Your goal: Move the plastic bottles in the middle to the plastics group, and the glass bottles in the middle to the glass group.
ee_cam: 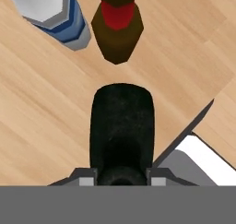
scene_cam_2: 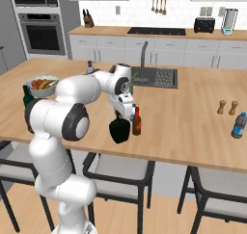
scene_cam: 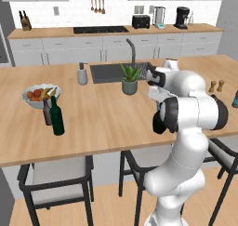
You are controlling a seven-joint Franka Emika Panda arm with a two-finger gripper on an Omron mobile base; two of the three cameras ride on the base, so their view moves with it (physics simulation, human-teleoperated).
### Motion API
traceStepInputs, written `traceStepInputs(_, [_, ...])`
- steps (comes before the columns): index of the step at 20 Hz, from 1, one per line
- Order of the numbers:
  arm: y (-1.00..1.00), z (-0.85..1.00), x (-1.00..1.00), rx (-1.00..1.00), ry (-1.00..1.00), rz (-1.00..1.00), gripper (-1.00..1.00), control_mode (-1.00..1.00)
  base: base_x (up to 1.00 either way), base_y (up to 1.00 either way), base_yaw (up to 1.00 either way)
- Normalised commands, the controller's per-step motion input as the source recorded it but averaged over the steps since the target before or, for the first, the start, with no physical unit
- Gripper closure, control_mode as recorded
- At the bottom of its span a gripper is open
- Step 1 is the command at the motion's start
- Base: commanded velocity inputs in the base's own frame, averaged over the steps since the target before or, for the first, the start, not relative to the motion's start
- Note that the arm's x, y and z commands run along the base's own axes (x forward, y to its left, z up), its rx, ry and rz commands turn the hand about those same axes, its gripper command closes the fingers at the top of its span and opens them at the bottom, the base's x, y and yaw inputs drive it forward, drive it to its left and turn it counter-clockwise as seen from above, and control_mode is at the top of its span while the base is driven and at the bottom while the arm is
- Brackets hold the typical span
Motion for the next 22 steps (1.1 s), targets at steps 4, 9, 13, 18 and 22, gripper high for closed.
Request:
traceStepInputs(4, [0.0,0.04,-0.17,0.0,-0.01,0.0,1.0,-1.0,0.0,0.0,0.0])
traceStepInputs(9, [0.0,0.3,-0.35,0.0,0.0,0.0,1.0,-1.0,0.0,0.0,0.0])
traceStepInputs(13, [0.0,0.4,-0.42,0.0,0.0,0.0,1.0,-1.0,0.0,0.0,0.0])
traceStepInputs(18, [0.23,0.34,-0.42,0.02,0.0,0.0,1.0,-1.0,0.0,0.0,0.0])
traceStepInputs(22, [0.75,0.21,-0.38,0.02,0.0,0.0,1.0,-1.0,0.0,0.0,0.0])
